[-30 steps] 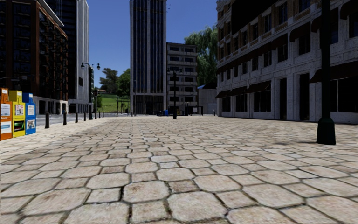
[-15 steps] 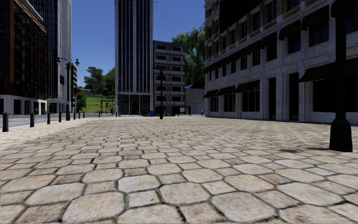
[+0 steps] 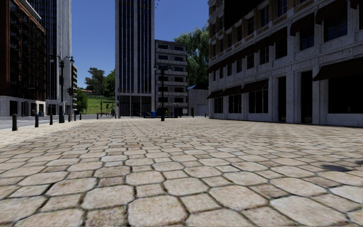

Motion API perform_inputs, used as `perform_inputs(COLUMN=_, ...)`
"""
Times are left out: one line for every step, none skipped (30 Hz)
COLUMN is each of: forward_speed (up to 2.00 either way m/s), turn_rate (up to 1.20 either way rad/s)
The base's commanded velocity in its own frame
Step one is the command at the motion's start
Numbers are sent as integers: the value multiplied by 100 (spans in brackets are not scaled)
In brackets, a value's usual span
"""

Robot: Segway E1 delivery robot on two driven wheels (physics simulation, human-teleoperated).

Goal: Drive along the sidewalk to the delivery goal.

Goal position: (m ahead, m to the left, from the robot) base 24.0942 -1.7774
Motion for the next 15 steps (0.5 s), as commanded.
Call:
perform_inputs(forward_speed=200, turn_rate=0)
perform_inputs(forward_speed=200, turn_rate=0)
perform_inputs(forward_speed=200, turn_rate=0)
perform_inputs(forward_speed=200, turn_rate=0)
perform_inputs(forward_speed=200, turn_rate=0)
perform_inputs(forward_speed=200, turn_rate=0)
perform_inputs(forward_speed=200, turn_rate=0)
perform_inputs(forward_speed=200, turn_rate=0)
perform_inputs(forward_speed=200, turn_rate=0)
perform_inputs(forward_speed=200, turn_rate=0)
perform_inputs(forward_speed=200, turn_rate=0)
perform_inputs(forward_speed=200, turn_rate=0)
perform_inputs(forward_speed=200, turn_rate=0)
perform_inputs(forward_speed=200, turn_rate=0)
perform_inputs(forward_speed=200, turn_rate=0)
